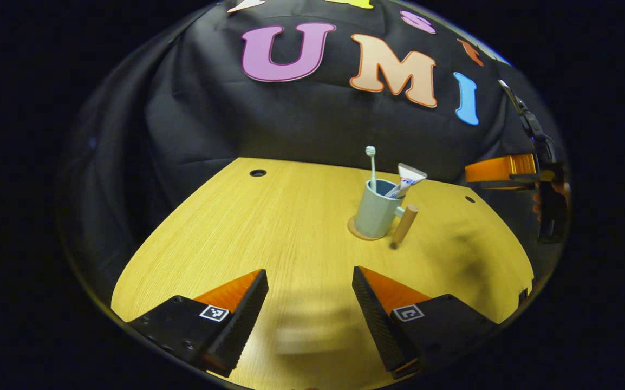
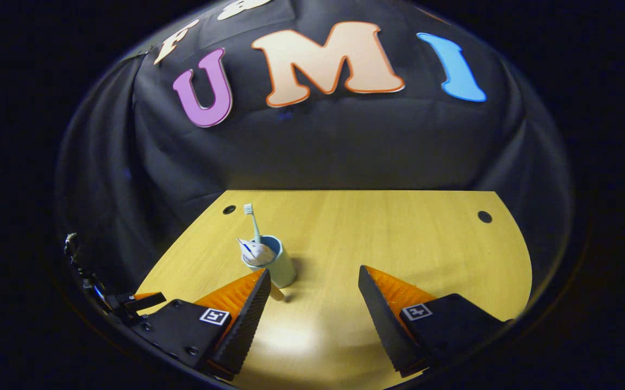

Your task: Put the toothbrush and toothpaste on the desktop into the cup, then pick up the cup and place it on the coaster on the desktop.

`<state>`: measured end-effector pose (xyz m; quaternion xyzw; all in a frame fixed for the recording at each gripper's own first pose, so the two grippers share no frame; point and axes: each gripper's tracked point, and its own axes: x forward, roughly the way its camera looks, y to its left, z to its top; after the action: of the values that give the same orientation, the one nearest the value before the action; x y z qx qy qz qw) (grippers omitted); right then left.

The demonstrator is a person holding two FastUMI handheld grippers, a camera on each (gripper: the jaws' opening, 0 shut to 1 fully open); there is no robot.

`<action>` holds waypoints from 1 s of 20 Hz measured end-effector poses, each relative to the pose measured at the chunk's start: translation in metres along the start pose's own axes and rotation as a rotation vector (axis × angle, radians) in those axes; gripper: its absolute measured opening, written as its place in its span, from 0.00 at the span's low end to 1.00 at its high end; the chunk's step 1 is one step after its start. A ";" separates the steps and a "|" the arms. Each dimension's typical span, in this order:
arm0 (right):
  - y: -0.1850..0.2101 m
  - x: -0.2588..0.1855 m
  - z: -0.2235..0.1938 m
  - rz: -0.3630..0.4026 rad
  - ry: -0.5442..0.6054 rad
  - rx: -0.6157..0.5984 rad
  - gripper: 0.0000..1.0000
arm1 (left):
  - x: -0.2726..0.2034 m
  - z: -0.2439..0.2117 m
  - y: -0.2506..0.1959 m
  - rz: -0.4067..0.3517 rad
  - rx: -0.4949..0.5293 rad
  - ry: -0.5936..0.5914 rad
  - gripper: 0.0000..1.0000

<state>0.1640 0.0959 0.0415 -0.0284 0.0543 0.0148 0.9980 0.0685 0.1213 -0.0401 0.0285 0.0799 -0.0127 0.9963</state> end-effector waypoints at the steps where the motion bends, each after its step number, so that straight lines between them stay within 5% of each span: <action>1: -0.015 -0.014 0.000 -0.022 -0.023 0.010 0.99 | 0.003 0.002 -0.010 -0.008 0.016 -0.005 0.93; 11: -0.132 -0.145 -0.004 -0.135 -0.227 0.178 0.99 | -0.015 0.033 -0.118 -0.080 0.070 -0.062 0.93; 20: -0.192 -0.210 -0.043 -0.173 -0.316 0.321 0.99 | -0.040 0.049 -0.187 -0.093 0.058 -0.118 0.93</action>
<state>-0.0433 -0.1042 0.0324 0.1285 -0.1037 -0.0753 0.9834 0.0308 -0.0670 0.0046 0.0528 0.0216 -0.0630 0.9964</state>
